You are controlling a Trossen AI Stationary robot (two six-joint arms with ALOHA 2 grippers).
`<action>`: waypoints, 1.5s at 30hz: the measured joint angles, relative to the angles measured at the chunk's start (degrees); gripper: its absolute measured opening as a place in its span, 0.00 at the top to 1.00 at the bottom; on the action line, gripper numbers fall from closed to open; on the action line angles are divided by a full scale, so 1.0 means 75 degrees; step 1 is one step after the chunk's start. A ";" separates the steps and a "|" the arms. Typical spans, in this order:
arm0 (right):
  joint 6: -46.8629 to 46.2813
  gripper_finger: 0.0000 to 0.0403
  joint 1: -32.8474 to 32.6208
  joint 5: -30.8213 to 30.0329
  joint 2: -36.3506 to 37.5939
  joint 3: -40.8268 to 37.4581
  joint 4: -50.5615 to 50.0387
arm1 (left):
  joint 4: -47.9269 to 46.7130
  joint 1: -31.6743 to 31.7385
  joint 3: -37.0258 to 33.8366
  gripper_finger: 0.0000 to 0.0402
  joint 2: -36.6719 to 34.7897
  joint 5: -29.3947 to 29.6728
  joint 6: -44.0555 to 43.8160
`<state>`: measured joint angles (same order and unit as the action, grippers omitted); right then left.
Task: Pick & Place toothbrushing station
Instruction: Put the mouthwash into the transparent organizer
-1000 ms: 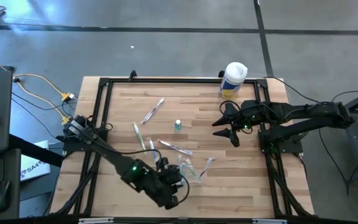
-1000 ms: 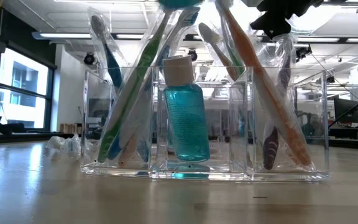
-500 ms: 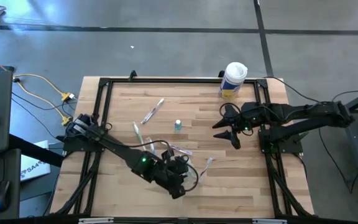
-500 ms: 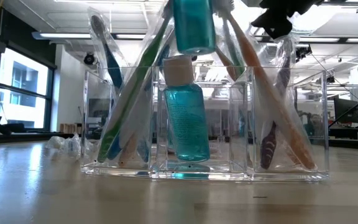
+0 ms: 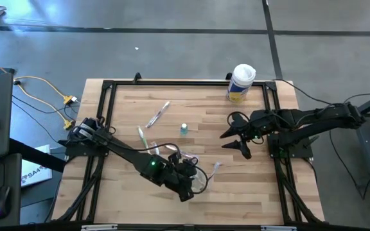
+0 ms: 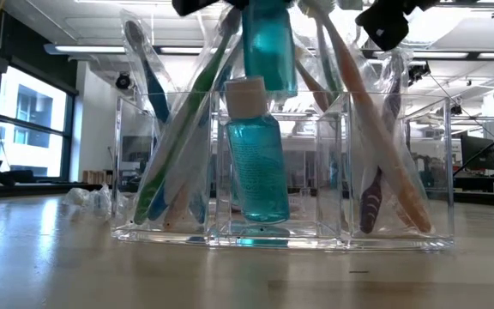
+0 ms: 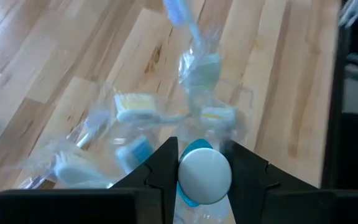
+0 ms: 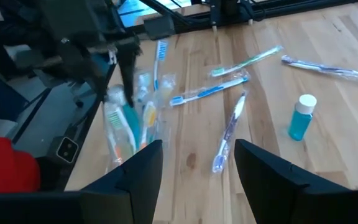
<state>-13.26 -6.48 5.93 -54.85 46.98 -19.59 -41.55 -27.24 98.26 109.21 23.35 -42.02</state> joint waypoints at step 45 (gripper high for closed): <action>-0.0003 0.52 -0.0046 0.0000 0.0000 0.0000 0.0130 | -0.0273 -0.0012 -0.0006 0.68 0.0448 -0.0209 -0.0032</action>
<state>-13.28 -6.83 5.93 -54.85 46.98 -18.61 -43.60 -27.33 98.21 112.57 21.78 -42.26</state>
